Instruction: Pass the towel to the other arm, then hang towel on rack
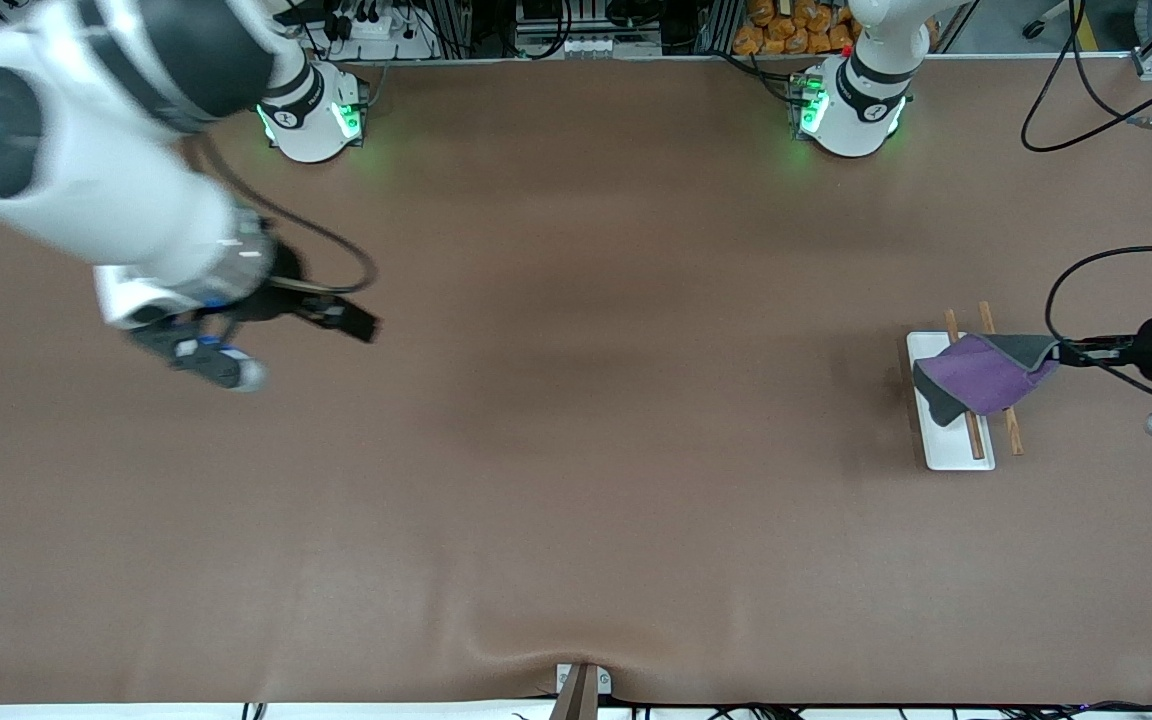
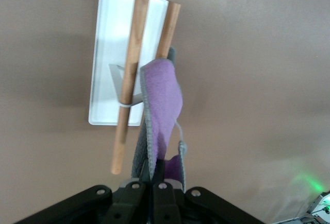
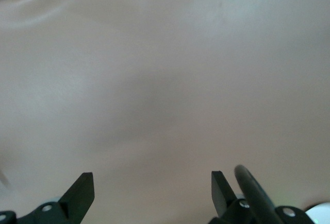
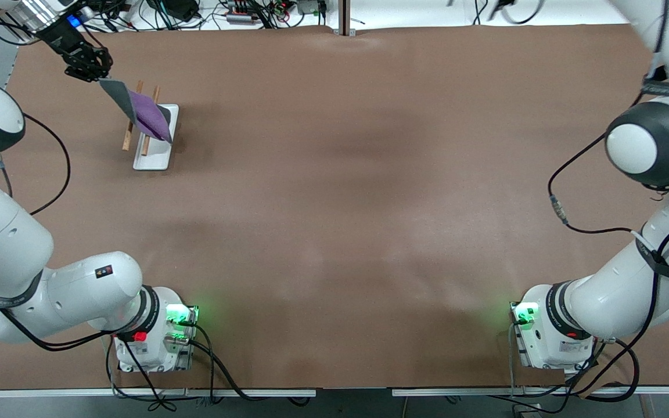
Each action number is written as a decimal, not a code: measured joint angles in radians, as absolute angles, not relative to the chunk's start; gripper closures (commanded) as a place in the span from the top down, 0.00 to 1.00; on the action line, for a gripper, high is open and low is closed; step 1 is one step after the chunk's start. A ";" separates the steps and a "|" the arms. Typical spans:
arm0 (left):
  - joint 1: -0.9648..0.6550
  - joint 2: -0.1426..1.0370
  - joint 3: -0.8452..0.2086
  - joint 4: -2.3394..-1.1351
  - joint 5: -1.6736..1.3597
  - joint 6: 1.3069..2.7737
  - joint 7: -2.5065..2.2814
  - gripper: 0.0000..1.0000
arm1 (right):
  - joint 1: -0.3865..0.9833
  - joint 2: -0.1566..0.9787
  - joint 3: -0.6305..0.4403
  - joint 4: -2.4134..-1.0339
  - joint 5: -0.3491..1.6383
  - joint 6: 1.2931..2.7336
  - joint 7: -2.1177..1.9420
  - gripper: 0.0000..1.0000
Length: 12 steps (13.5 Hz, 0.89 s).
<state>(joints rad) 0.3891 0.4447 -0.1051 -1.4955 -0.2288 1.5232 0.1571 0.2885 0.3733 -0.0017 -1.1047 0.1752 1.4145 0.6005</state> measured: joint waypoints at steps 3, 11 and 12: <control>0.431 0.464 -0.103 -1.497 -0.226 1.550 0.235 0.00 | 0.140 0.347 -0.008 -1.105 0.170 1.373 0.308 1.00; 0.513 0.533 -0.102 -1.500 -0.226 1.626 0.428 0.61 | 0.038 0.257 -0.004 -1.178 -0.002 1.319 -0.156 1.00; 0.522 0.538 -0.102 -1.500 -0.226 1.633 0.446 0.66 | 0.029 0.215 -0.005 -1.239 -0.002 1.342 -0.157 1.00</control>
<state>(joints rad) 0.5220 0.5377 -0.1021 -1.4997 -0.2260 1.6331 0.4458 0.0293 0.2148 -0.0052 -1.2395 -0.0019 1.3424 -0.1569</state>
